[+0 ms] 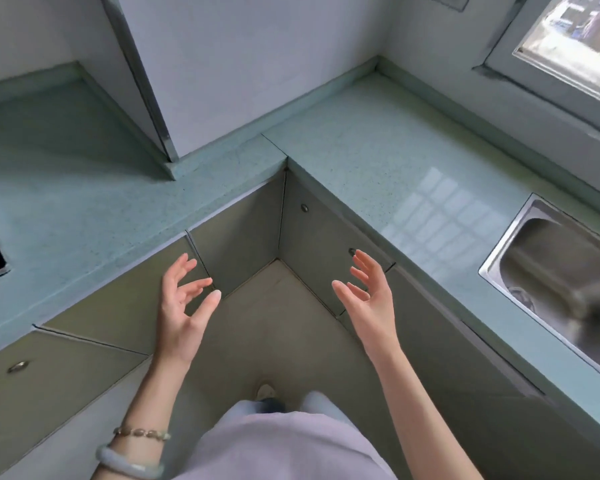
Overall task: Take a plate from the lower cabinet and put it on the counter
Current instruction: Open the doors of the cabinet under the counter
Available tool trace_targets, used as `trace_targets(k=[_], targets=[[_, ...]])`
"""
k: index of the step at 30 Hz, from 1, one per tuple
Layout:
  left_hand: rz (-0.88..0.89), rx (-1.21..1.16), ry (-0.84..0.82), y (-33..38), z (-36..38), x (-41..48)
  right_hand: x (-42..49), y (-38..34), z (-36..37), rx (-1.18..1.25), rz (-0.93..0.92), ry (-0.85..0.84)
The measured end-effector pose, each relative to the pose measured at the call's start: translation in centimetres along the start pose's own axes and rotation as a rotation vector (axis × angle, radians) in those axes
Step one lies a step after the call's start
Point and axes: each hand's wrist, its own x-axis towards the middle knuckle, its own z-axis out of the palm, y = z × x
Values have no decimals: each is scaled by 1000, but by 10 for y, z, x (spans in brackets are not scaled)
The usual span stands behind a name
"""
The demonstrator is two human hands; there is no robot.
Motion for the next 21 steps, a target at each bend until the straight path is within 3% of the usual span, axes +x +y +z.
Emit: trace_targets(k=[11,21], targets=[[-96,5,407,-4,-1,-16,86,-17,49,-79,-93,-463],[-184,18,561,-8,25,-36,120,-19,65,-103,-97,-625]])
